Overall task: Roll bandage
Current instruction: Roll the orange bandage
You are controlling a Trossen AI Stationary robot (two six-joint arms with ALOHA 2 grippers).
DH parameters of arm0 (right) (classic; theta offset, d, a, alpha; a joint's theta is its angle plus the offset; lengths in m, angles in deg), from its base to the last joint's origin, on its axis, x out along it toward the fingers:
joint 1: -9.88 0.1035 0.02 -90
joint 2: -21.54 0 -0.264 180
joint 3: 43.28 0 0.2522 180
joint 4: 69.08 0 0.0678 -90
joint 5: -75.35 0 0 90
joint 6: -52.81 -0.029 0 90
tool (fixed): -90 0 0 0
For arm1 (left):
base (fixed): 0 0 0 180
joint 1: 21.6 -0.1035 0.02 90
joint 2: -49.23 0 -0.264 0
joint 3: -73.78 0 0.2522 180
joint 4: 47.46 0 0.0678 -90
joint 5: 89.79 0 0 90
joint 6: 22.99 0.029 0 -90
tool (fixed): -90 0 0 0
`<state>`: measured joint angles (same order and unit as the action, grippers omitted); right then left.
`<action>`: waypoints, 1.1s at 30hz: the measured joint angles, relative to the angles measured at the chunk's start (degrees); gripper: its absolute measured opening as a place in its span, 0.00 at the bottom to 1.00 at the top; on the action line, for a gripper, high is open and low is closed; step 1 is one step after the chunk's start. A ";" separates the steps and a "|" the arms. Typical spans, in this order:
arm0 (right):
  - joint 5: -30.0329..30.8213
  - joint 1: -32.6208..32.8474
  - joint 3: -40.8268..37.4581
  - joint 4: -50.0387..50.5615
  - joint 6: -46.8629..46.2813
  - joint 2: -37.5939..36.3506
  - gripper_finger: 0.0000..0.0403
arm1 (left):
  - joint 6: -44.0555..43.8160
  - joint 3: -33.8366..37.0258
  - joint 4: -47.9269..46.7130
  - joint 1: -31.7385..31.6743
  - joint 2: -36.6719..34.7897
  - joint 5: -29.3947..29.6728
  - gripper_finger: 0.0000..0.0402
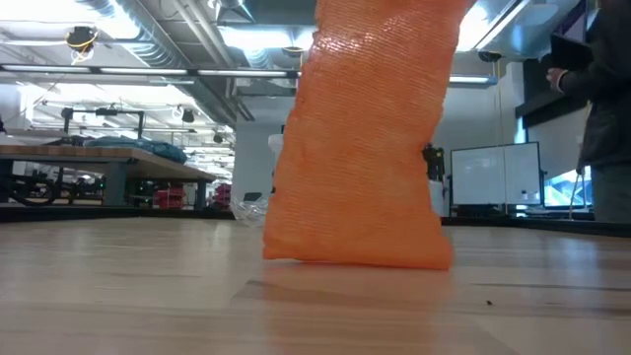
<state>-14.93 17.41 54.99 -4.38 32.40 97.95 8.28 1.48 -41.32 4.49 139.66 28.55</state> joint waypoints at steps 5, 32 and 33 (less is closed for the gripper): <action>8.42 -0.02 -0.22 -2.10 1.68 -0.40 0.67 | -0.57 0.00 0.04 -0.49 0.00 0.00 0.01; 0.14 -4.61 4.79 10.13 -6.18 6.09 0.67 | -2.64 0.00 -3.19 -1.17 0.00 0.04 0.01; -2.79 -4.59 4.79 10.88 -6.45 6.09 0.67 | -2.64 0.00 -3.17 -1.16 0.00 0.02 0.01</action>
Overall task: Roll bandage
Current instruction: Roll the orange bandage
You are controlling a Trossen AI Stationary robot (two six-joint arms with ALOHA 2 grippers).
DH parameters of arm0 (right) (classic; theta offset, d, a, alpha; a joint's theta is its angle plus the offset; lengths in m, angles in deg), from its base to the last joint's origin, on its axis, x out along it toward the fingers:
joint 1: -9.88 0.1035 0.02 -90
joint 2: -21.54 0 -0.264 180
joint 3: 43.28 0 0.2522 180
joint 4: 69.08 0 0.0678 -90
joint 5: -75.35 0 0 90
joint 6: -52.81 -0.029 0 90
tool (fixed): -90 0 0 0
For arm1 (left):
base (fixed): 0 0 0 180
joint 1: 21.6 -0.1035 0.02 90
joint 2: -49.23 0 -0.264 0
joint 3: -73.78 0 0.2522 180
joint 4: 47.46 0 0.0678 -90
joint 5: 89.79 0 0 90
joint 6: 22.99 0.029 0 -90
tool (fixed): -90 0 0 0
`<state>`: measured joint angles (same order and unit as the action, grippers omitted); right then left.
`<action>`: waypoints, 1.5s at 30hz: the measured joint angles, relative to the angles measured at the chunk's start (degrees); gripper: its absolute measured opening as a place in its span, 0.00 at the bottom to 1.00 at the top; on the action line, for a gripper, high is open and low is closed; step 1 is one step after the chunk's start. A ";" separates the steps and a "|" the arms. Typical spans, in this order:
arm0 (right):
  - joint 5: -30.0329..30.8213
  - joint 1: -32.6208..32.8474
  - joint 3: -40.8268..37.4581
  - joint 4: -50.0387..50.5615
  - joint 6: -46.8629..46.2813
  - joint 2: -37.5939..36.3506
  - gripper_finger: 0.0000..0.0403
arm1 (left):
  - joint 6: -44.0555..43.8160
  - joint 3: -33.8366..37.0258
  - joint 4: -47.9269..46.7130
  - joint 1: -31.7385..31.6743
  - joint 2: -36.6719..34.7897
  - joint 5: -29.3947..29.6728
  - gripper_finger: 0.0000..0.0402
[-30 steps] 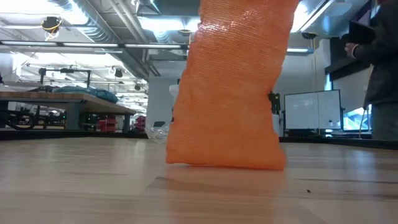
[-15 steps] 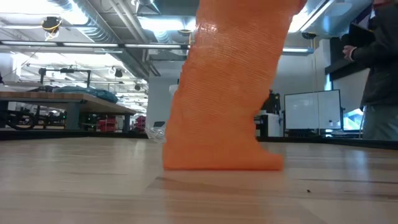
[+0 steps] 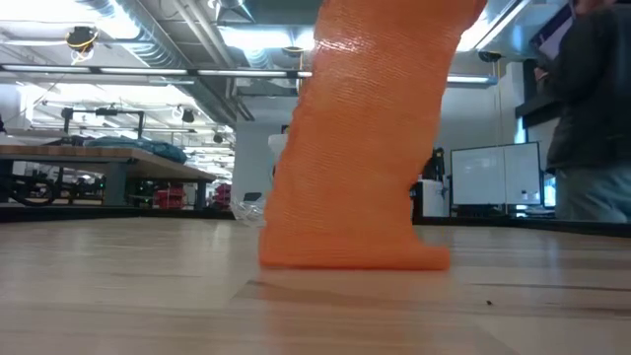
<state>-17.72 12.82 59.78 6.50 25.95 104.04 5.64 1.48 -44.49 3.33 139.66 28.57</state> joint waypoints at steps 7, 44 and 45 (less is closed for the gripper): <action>5.72 2.98 0.00 -3.78 0.18 -0.24 0.67 | -0.03 0.00 0.10 -0.26 0.00 -0.07 0.02; 11.16 4.98 -3.31 -3.11 0.54 0.30 0.67 | -9.06 0.00 -0.46 -2.24 0.07 -2.04 0.02; 12.53 5.00 -3.77 -3.18 0.37 0.30 0.67 | -11.01 0.00 -0.87 -3.05 0.07 -3.87 0.02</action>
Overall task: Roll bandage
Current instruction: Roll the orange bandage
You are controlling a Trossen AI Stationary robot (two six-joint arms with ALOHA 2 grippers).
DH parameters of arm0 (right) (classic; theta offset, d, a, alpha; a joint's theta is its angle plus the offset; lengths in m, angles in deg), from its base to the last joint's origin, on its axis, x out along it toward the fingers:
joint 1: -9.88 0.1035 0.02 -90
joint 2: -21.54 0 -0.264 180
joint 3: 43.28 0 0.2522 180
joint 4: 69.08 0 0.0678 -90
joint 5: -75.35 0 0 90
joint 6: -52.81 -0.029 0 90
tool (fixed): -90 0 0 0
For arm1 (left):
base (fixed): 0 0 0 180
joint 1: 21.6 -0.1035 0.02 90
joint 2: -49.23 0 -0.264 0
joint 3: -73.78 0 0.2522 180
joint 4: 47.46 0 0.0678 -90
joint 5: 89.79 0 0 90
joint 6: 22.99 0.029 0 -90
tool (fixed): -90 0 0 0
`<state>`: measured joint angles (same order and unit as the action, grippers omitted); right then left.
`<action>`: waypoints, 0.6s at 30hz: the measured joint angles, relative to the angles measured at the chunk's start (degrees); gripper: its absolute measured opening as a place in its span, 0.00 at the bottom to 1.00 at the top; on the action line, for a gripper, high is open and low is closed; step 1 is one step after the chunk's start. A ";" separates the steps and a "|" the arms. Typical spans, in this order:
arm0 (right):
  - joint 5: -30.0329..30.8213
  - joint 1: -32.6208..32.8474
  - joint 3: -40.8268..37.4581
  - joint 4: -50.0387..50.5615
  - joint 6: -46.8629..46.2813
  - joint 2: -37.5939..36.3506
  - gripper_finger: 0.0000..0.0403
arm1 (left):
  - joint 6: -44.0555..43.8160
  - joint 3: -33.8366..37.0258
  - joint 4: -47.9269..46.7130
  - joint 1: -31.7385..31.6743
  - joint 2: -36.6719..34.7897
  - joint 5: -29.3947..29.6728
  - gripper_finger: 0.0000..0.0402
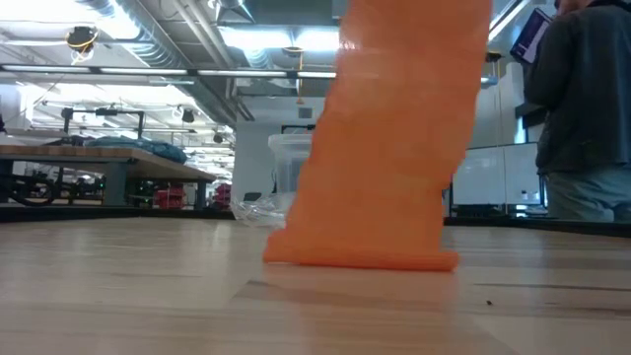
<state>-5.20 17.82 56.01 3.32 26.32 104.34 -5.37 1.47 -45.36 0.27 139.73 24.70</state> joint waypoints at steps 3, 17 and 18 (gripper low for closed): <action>8.44 -0.09 -1.55 -0.44 -0.10 0.02 0.67 | -5.19 -0.02 -1.68 -2.29 0.04 -5.70 0.02; -1.76 -0.79 -7.53 0.04 -5.41 -0.11 0.67 | -15.79 -0.02 -10.54 -7.62 0.04 -10.12 0.02; 0.90 -0.79 -7.53 -1.54 -6.60 -0.11 0.67 | -15.99 -0.02 -11.10 -7.81 0.04 -10.12 0.02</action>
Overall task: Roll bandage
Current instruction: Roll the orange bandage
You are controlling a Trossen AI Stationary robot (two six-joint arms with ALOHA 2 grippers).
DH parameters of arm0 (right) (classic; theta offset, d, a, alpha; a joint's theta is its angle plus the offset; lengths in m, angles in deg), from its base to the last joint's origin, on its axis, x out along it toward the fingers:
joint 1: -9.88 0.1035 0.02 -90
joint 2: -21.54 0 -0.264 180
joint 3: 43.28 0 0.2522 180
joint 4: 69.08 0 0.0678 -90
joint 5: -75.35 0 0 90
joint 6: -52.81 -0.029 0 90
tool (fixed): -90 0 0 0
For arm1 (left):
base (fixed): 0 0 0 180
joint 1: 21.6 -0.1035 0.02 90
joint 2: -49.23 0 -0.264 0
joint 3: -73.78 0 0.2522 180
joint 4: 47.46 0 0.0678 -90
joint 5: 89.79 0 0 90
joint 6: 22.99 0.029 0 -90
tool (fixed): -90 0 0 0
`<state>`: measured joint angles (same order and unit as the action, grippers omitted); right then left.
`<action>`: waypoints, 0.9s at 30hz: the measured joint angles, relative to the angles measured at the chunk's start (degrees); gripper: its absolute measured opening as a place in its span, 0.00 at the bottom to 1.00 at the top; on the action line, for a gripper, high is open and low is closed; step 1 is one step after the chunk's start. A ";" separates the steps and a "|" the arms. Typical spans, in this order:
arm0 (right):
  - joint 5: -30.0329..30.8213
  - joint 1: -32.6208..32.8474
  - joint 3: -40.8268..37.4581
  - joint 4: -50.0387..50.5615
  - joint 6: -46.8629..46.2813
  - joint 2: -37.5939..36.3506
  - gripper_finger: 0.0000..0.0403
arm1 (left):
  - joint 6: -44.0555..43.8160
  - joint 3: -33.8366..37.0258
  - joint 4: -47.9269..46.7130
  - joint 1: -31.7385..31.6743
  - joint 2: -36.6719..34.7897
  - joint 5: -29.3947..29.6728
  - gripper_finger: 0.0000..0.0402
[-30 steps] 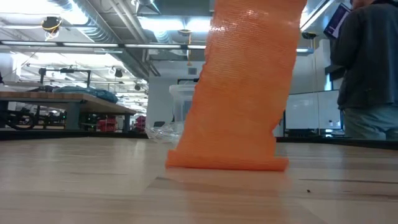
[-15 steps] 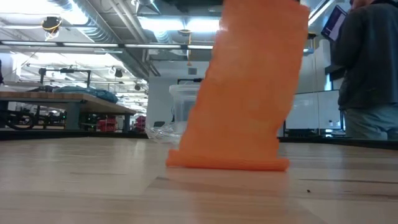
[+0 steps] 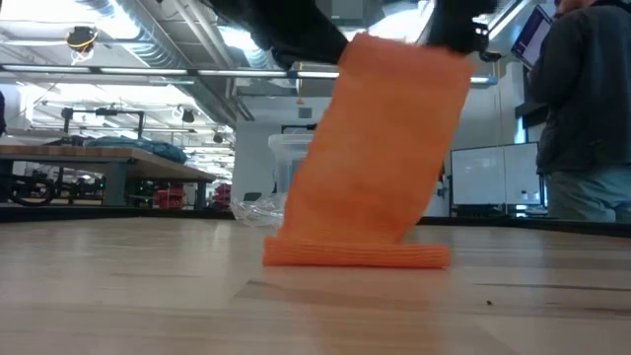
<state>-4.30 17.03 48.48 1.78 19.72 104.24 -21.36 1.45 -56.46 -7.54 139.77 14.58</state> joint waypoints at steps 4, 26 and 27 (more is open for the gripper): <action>-14.74 -1.24 0.02 -2.07 2.11 0.04 0.67 | 0.11 0.00 -0.26 0.04 -0.02 -0.02 0.02; -29.17 -4.57 0.11 15.05 -5.24 -0.85 0.67 | 0.78 0.00 -1.06 0.27 -0.02 0.03 0.02; -26.71 -4.64 0.09 15.82 -4.93 -0.91 0.67 | 0.80 0.00 -1.11 0.25 -0.02 0.02 0.02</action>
<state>-31.01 12.39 48.56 17.60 14.79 103.33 -20.56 1.45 -57.57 -7.29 139.75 14.60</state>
